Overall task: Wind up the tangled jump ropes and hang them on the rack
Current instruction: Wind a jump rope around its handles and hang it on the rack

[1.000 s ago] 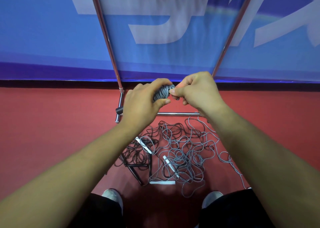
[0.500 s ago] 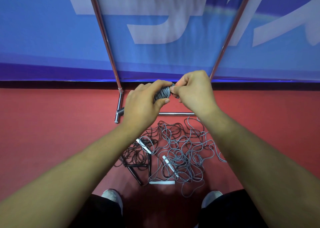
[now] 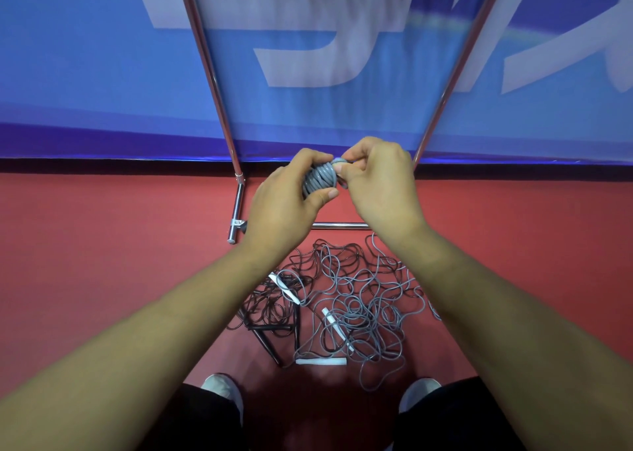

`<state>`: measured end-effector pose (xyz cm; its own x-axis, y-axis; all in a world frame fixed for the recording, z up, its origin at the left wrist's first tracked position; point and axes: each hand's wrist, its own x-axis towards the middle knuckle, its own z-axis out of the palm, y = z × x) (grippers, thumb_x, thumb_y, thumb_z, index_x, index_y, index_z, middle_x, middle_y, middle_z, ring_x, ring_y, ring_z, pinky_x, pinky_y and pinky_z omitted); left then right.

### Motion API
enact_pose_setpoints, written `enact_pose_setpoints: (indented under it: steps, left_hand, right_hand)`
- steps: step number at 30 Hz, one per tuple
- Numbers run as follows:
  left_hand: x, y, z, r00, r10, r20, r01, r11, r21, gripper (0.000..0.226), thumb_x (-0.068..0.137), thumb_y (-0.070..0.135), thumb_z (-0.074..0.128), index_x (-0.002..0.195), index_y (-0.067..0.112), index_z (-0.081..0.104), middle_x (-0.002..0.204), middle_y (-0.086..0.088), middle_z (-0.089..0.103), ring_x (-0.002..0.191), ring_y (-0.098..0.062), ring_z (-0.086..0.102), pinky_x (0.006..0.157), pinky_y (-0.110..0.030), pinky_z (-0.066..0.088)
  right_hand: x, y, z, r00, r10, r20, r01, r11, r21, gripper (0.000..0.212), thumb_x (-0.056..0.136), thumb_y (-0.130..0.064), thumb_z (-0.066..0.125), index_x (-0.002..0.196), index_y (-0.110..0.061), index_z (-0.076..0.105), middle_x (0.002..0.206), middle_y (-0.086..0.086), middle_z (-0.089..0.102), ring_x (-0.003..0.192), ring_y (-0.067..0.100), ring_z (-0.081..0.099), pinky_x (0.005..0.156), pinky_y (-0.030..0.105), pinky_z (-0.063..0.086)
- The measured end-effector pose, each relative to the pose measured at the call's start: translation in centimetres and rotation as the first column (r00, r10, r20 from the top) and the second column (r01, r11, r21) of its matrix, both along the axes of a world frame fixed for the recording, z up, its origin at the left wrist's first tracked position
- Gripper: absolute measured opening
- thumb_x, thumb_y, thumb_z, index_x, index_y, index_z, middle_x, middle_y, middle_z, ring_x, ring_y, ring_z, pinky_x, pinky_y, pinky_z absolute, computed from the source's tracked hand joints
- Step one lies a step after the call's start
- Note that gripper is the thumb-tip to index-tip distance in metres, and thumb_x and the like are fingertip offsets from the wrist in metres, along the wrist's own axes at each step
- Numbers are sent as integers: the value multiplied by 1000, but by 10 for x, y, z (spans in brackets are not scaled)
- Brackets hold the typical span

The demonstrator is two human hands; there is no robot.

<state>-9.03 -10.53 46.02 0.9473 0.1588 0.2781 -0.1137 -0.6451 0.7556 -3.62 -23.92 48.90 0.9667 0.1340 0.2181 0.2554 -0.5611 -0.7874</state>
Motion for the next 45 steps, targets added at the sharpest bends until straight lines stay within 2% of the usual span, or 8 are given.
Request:
enact_pose_setpoints:
  steps: [9,15,21,23,27,30,37,45]
  left_hand:
    - [4,11,4,1000,7,-24,-11,987,-162,33,84,24,79,111,24,61,89,9,68,74,-6,57,72,-28,47]
    - [4,11,6,1000,0,-31,-4,989,-151,34,80,32,77,110,30,61,94,8,71,88,-13,66,85,-40,53]
    - [3,10,4,1000,3,-7,-3,995,-96,34,81,31,76,112,27,62,101,13,72,97,-8,67,89,-42,53]
    - [3,12,5,1000,3,6,-2,999,-35,37,80,35,74,113,26,62,104,11,72,99,-13,66,89,-43,52]
    - [7,22,11,993,-62,98,23,933,358,39,82,38,75,116,24,63,97,6,70,87,-28,59,76,-43,45]
    - [8,21,11,990,-84,110,32,910,413,39,82,37,78,115,23,63,96,6,69,85,-28,57,74,-40,39]
    - [10,9,12,994,-106,12,104,987,125,33,87,38,68,115,24,55,100,6,68,91,-23,60,79,-44,49]
    - [13,5,22,980,-190,-58,146,887,-438,14,90,25,67,98,29,56,78,2,62,59,-14,48,57,-29,42]
  right_hand:
    - [-4,2,4,995,96,26,-96,995,-11,11,88,-13,68,99,-13,70,88,-1,71,84,16,66,81,31,50]
    - [-3,-1,4,995,100,5,-100,993,65,10,89,-9,66,88,-18,64,71,3,69,65,16,68,72,38,56]
    - [-4,5,-3,999,38,-11,-36,989,146,7,87,-12,71,85,-14,65,74,-4,65,69,8,61,68,24,48]
    - [-1,5,0,993,69,-94,-48,978,204,7,87,-13,72,84,-12,66,70,-5,64,61,-1,57,63,15,45]
    - [7,-5,5,967,168,-194,-116,961,252,17,91,-22,70,83,-7,73,64,5,65,55,4,53,55,14,39]
    - [11,-9,7,954,210,-213,-165,963,211,10,88,-17,74,78,-13,74,68,-2,68,59,4,55,62,20,44]
    - [17,-6,16,919,168,-358,-25,928,371,20,94,-12,64,75,-14,67,54,-14,59,46,-9,49,49,5,37]
    - [33,-5,26,928,56,-369,163,829,535,20,99,-15,58,81,-11,66,50,-12,48,53,7,39,51,21,37]
